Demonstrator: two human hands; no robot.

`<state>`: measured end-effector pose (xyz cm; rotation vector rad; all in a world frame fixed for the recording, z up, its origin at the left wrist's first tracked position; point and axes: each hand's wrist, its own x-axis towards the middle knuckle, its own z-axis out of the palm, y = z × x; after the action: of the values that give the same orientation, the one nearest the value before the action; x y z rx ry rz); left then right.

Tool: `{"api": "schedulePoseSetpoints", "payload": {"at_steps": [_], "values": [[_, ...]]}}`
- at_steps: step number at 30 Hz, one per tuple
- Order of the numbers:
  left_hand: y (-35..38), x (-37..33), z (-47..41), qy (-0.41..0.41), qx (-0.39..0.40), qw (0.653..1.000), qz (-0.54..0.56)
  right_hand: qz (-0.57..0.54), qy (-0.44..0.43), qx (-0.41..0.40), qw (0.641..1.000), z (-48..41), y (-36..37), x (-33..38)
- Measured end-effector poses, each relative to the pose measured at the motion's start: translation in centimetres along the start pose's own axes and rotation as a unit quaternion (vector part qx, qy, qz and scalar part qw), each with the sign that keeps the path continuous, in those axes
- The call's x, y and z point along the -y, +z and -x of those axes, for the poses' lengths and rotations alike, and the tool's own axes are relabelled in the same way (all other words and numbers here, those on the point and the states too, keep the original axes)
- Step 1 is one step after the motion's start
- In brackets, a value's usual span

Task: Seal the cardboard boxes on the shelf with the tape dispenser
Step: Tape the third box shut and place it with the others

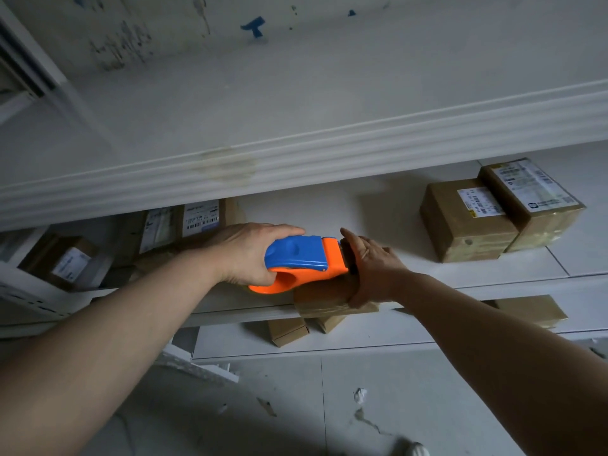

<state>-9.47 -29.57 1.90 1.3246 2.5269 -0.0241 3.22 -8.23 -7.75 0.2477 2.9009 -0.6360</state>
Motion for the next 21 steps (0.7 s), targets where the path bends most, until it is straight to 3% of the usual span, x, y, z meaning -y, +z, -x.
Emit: {"api": "schedulePoseSetpoints", "payload": {"at_steps": [11,16,21], "values": [[0.3,6.5,5.0,-0.082,-0.004,0.993,0.089,0.016,-0.001,0.024,1.0,0.7,-0.8,-0.8],[1.0,6.2,5.1,-0.063,-0.002,0.994,0.091,0.03,0.004,0.024,0.999,0.8,-0.7,-0.8],[3.3,6.8,5.2,-0.064,-0.01,0.985,0.159,0.036,0.001,0.025,0.999,0.6,-0.7,-1.0]]}}
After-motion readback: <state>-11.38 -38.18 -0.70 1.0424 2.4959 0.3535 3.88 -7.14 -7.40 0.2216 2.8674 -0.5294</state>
